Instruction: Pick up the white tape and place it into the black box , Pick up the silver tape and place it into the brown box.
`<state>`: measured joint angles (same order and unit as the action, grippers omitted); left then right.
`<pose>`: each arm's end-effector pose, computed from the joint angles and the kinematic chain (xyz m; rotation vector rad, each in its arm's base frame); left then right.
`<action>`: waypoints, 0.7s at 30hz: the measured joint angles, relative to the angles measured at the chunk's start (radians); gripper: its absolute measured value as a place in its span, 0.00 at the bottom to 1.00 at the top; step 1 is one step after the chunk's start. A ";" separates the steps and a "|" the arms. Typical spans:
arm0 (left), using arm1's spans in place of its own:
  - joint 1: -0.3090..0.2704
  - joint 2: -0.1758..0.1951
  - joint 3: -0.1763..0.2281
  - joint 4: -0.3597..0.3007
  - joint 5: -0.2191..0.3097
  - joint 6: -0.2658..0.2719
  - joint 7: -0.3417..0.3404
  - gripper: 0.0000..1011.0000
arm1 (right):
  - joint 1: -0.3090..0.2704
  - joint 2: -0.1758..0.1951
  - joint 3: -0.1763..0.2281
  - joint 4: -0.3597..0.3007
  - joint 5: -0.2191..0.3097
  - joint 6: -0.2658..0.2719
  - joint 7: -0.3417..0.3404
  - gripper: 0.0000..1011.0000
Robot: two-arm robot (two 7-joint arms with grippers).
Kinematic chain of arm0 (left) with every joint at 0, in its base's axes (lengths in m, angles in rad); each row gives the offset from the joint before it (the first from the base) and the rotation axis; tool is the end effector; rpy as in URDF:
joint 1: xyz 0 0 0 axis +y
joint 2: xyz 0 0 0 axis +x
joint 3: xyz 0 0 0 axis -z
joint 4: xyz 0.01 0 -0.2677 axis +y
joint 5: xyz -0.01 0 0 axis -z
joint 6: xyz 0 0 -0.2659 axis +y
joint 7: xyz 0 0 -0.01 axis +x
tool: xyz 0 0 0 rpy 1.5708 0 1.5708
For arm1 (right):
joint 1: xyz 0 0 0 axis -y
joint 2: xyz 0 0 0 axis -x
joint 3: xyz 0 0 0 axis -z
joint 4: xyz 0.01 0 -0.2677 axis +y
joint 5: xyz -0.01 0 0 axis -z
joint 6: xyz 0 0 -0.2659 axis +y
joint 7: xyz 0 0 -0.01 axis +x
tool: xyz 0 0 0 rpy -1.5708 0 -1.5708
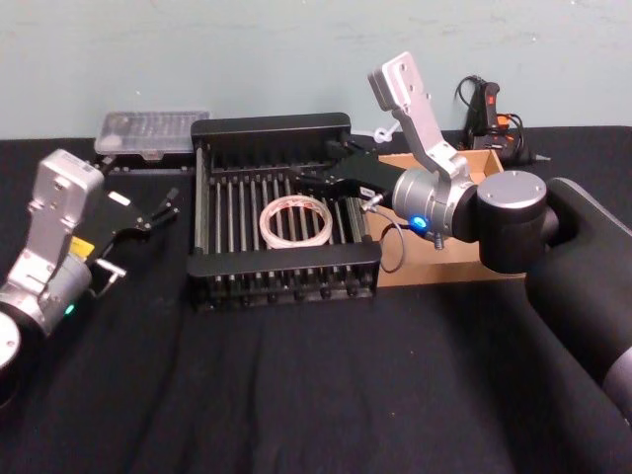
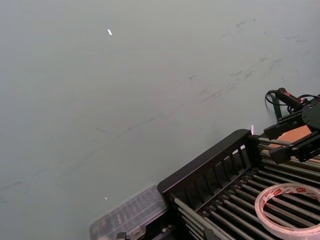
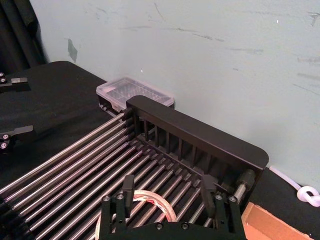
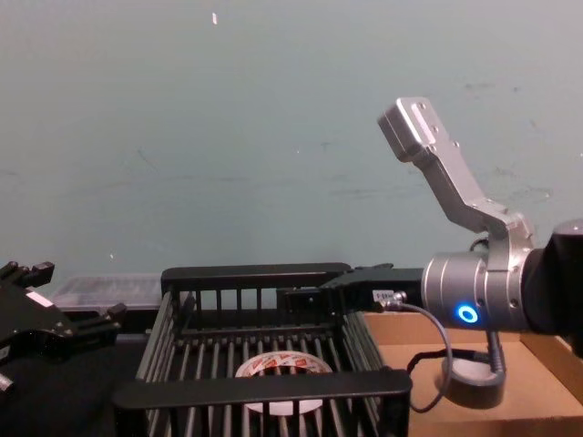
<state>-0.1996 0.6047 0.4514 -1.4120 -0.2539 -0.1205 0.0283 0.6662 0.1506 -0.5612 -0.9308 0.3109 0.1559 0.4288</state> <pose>0.3139 0.0813 -0.2761 0.3044 -0.2851 1.2480 0.4301 0.0522 -0.2402 -0.2759 0.0965 -0.8001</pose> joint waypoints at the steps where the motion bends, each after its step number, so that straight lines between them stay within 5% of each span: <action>1: 0.000 0.000 0.000 0.000 0.000 0.000 0.000 0.99 | 0.000 0.000 0.000 0.000 0.000 0.000 0.000 0.84; 7: 0.000 0.000 0.000 0.000 0.000 0.000 0.000 0.99 | 0.000 0.000 0.000 0.000 0.000 0.000 0.000 0.99; 13: 0.000 0.000 0.000 0.000 0.000 0.000 0.000 0.99 | -0.009 0.004 0.013 -0.020 -0.001 0.000 0.009 0.99; 21: 0.000 0.000 0.000 0.000 0.000 0.000 0.000 0.99 | -0.075 0.054 0.050 -0.157 0.004 0.018 0.020 0.99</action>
<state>-0.1995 0.6047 0.4514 -1.4120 -0.2539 -0.1205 0.0283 0.5916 0.2048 -0.5114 -1.0882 0.3146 0.1741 0.4490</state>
